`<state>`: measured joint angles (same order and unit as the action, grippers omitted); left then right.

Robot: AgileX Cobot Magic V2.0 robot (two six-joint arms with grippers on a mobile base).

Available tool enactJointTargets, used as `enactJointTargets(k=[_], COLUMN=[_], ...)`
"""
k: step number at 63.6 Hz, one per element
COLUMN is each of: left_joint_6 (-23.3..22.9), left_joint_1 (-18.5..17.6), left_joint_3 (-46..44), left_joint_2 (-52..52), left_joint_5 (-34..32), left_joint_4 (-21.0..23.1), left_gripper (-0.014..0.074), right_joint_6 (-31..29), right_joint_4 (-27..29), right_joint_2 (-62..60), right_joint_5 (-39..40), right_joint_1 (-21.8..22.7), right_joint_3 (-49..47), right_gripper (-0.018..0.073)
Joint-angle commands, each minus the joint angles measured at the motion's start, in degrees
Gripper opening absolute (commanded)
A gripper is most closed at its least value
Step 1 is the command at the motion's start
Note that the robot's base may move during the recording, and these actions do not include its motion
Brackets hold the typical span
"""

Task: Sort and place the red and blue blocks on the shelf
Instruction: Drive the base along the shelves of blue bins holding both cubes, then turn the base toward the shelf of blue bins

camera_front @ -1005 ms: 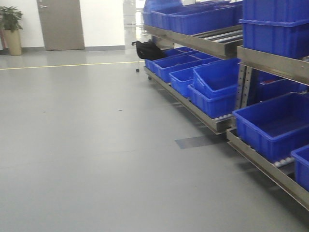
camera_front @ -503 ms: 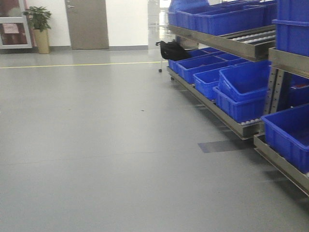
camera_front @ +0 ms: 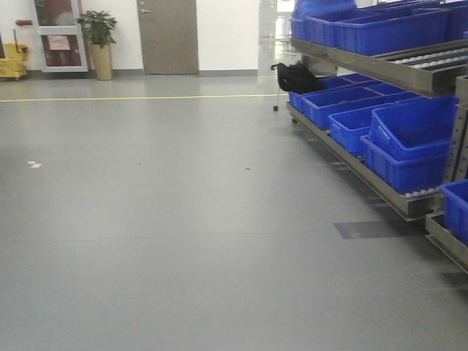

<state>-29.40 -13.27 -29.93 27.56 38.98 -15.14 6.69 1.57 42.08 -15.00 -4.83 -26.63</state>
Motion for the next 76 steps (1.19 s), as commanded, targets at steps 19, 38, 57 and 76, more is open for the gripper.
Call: enactJointTargets(k=[19,38,57,76], left_joint_6=[-0.2,-0.2,-0.2,-0.2], left_joint_1=[0.1,0.1,0.1,0.1], left_joint_3=[-1.6,-1.6,-1.6,-1.6], left_joint_2=[0.3,0.3,0.3,0.3], left_joint_5=[-4.0,-4.0,-4.0,-4.0], left_joint_4=[-0.8,-0.8,-0.8,-0.8], left_gripper=[0.0125,0.0125,0.0125,0.0125], right_joint_6=[-0.4,-0.4,-0.4,-0.4], right_joint_4=[-0.6,-0.6,-0.6,-0.6], right_joint_2=[-0.4,-0.4,-0.4,-0.4], right_joint_5=[4.5,4.5,4.5,4.5], right_joint_1=[0.3,0.3,0.3,0.3], right_joint_3=[-1.6,-1.6,-1.6,-1.6], right_gripper=[0.0057,0.0057,0.0057,0.0057])
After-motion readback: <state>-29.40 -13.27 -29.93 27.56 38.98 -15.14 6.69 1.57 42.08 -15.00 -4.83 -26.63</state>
